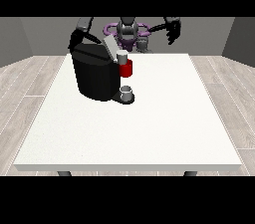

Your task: Insert the coffee pod into the coffee machine and close the lid

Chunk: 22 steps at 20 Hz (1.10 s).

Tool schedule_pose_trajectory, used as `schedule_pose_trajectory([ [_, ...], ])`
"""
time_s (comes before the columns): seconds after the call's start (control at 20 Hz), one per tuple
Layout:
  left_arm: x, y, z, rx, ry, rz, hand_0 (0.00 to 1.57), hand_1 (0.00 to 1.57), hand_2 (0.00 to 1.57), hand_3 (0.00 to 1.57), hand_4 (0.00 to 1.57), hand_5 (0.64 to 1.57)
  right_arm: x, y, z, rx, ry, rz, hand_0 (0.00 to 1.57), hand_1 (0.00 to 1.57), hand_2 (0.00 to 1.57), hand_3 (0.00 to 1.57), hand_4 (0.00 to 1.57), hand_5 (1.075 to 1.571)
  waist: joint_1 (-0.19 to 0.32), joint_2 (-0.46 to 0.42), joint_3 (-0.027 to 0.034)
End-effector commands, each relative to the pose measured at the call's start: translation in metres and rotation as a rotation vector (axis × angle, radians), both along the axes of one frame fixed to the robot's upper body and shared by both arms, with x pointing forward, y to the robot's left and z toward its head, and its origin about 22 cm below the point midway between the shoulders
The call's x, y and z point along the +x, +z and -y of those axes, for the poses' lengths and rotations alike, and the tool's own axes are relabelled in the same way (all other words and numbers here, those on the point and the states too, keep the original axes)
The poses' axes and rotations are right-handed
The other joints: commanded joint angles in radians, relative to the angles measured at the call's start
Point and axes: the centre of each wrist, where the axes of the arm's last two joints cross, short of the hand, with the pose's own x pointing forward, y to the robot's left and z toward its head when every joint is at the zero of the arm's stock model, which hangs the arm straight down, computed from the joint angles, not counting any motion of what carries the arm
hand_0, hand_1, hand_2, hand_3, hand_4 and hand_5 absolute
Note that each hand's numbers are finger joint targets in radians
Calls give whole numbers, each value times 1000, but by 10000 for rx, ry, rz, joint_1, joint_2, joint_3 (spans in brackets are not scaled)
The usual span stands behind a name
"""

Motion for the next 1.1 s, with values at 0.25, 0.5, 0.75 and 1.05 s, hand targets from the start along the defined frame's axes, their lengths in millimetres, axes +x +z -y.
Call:
schedule_pose_trajectory([
  [0.25, -41, -44, -25, -618, 762, -1663, 0, 0, 0, 0, 404, 1571, 38, 60, -37, 734, 2452, 1396, 0, 0, 0, 0, 0, 1571, 325, -1049, -1],
  [0.5, -42, -31, -40, -792, 954, -1488, 0, 0, 0, 0, 457, 1571, 40, 76, -32, 252, 3505, 1750, 0, 0, 0, 0, 107, 1571, 381, -918, 3],
  [0.75, -47, -21, -8, -1277, 406, -1308, 0, 0, 0, 0, 394, 1571, 64, 95, -13, 107, 2476, 1814, 0, 0, 0, 0, 0, 1571, 1115, -608, 7],
  [1.05, -44, 8, -2, -1310, 356, -188, 0, 0, 0, 0, 361, 1571, 88, 125, 19, 711, 2240, 2239, 0, 0, 0, 0, 0, 1571, 1403, 444, 9],
])
